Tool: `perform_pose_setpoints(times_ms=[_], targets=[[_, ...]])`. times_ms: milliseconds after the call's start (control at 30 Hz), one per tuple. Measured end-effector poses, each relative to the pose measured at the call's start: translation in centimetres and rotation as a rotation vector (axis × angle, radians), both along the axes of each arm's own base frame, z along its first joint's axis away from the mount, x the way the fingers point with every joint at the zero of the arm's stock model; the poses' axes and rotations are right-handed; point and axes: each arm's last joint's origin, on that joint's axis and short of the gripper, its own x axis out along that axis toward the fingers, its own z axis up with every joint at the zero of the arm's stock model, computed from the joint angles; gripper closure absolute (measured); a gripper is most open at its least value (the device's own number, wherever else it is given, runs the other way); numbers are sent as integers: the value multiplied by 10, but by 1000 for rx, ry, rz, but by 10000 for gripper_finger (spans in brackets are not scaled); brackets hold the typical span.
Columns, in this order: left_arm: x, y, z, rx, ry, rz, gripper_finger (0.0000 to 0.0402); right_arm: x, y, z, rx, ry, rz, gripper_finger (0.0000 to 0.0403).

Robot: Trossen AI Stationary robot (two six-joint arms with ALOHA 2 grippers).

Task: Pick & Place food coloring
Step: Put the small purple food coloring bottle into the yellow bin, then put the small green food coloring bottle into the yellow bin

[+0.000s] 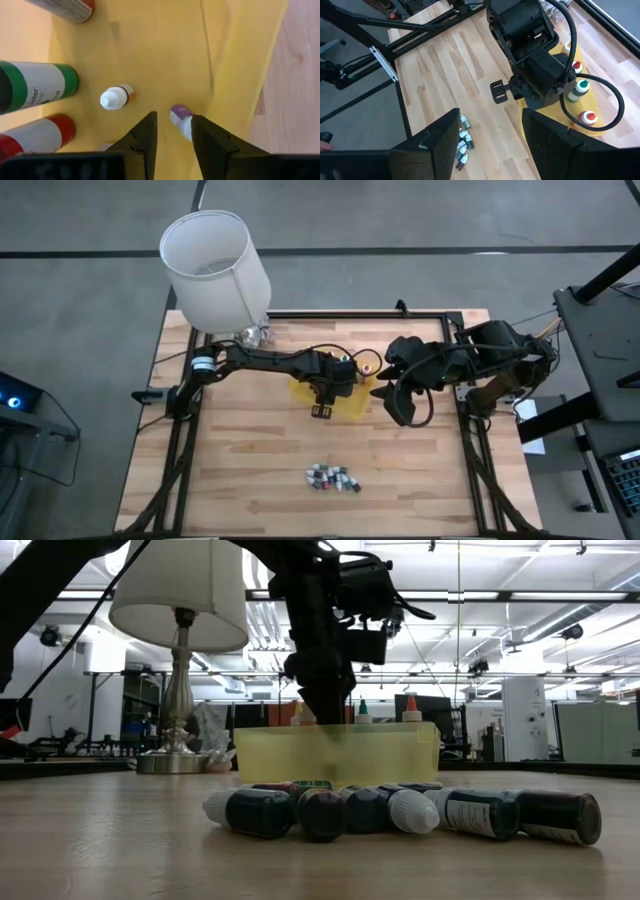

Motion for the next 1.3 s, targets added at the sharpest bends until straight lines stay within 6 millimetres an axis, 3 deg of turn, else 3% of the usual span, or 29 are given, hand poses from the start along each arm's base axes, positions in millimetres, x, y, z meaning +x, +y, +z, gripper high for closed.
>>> perform_pose_setpoints(times_ms=[733, 867, 1000, 1167, 1300], targets=[[-3, -6, 8, -56, 25, 128, 294, 0, 0, 0, -25, 2, 25, 197], [-4, -19, 21, -56, 14, 113, 302, 0, 0, 0, -34, 3, 35, 197], [-7, -36, 44, -68, -50, 116, 336, 0, 1, 0, -41, 5, 48, 197], [-22, -60, 78, -98, -136, 105, 392, -2, 6, 0, -61, 12, 96, 197], [-40, -76, 100, -123, -202, 101, 401, -3, 9, -1, -71, 14, 113, 197]])
